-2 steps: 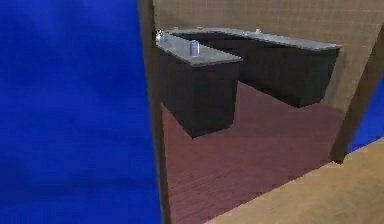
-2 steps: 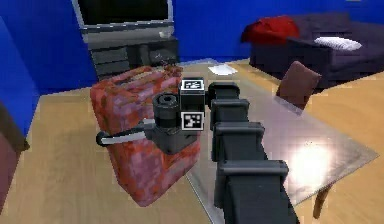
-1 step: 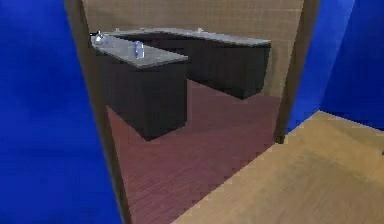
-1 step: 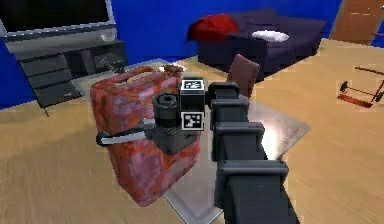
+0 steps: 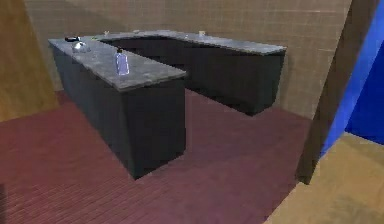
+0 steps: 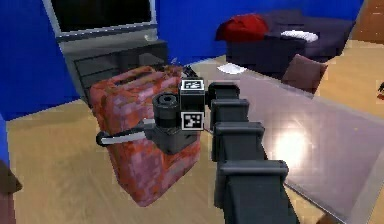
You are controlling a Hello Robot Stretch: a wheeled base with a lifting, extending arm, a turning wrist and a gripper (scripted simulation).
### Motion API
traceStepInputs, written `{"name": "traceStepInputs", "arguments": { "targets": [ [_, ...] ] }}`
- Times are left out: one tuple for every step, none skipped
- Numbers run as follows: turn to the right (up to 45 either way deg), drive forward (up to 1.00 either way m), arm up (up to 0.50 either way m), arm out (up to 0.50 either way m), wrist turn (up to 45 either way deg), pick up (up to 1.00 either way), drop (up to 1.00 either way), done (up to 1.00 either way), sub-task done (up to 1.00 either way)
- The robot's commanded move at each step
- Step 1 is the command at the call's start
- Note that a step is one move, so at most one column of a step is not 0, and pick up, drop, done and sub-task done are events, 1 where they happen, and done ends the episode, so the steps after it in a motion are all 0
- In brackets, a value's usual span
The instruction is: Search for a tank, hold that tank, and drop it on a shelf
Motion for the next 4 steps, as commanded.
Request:
{"name": "traceStepInputs", "arguments": {
  "targets": [
    [-12.0, 0.00, 0.00, 0.00, 0.0, 0.00, 0.00, 0.00, 0.00],
    [0.0, 0.65, 0.00, 0.00, 0.0, 0.00, 0.00, 0.00, 0.00],
    [-24.0, 0.00, 0.00, 0.00, 0.0, 0.00, 0.00, 0.00, 0.00],
    [0.0, 0.05, 0.00, 0.00, 0.0, 0.00, 0.00, 0.00, 0.00]
  ]
}}
